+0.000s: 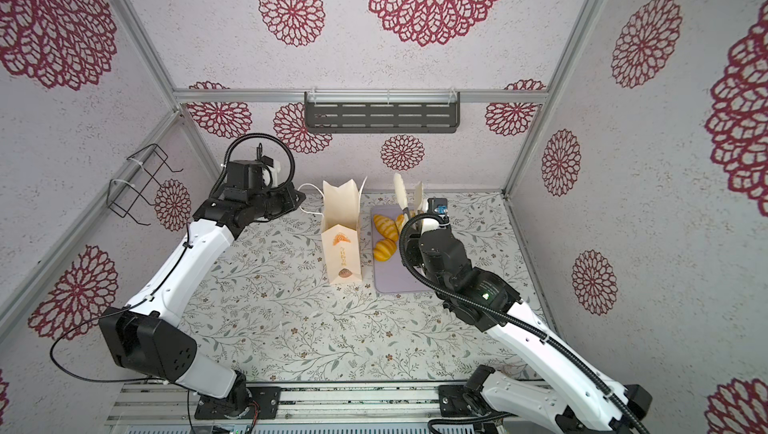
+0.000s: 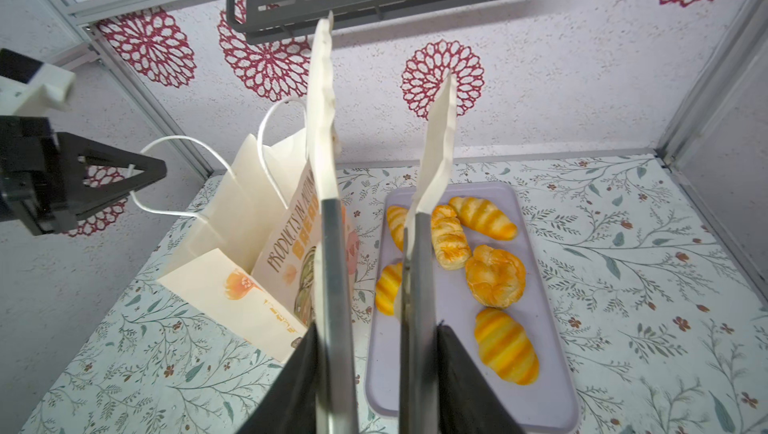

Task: Place the fake bread into the paper bag
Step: 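Move the tongs with the right gripper over the striped yellow bun on the tray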

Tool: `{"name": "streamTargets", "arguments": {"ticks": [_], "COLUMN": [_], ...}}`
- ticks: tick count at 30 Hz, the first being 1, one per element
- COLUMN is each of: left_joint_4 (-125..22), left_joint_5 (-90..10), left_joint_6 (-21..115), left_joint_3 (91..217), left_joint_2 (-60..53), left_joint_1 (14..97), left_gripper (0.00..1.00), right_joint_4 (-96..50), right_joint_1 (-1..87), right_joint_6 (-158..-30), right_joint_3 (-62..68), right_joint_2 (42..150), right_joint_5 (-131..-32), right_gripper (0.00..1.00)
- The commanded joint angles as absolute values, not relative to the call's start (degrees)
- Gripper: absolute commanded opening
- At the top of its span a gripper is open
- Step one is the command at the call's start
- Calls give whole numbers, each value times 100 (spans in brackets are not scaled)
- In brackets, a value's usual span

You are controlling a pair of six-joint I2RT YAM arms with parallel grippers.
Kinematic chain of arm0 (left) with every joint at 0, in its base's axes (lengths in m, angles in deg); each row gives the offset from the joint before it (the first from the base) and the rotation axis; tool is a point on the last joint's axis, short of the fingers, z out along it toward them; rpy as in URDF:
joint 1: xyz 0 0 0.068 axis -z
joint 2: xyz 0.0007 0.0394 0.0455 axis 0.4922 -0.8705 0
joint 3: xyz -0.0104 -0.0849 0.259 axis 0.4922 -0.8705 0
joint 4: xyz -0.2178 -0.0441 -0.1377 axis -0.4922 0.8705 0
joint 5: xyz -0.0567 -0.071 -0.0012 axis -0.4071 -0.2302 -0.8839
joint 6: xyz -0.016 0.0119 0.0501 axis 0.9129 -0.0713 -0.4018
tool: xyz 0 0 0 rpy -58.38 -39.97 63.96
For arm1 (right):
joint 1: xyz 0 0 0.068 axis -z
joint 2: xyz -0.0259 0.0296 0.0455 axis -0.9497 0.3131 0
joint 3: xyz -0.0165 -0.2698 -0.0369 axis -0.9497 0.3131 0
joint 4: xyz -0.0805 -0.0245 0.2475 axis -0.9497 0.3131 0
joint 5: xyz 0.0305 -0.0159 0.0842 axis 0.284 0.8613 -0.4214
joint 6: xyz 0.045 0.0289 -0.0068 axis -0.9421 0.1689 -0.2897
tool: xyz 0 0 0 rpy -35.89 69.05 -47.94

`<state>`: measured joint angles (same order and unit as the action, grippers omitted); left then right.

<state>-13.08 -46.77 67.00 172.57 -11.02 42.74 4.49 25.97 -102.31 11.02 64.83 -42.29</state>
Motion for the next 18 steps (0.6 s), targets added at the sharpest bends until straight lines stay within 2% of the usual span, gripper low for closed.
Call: {"name": "streamTargets", "arguments": {"ticks": [1, 18], "left_joint_4": [-1417, -1426], "left_joint_5": [-4692, -4672], "left_joint_6": [6687, 6692], "left_joint_3": [17192, 17171], "left_joint_2": [-980, -949], "left_joint_1": [4293, 4291], "left_gripper": [0, 0], "right_joint_4": [574, 1365], "right_joint_1": [2901, 3486], "right_joint_6": [-10419, -10277], "right_joint_3": [1131, 1423], "right_joint_2": [6321, 6474], "right_joint_5": [-4461, -5097], "right_gripper": [43, 48]}}
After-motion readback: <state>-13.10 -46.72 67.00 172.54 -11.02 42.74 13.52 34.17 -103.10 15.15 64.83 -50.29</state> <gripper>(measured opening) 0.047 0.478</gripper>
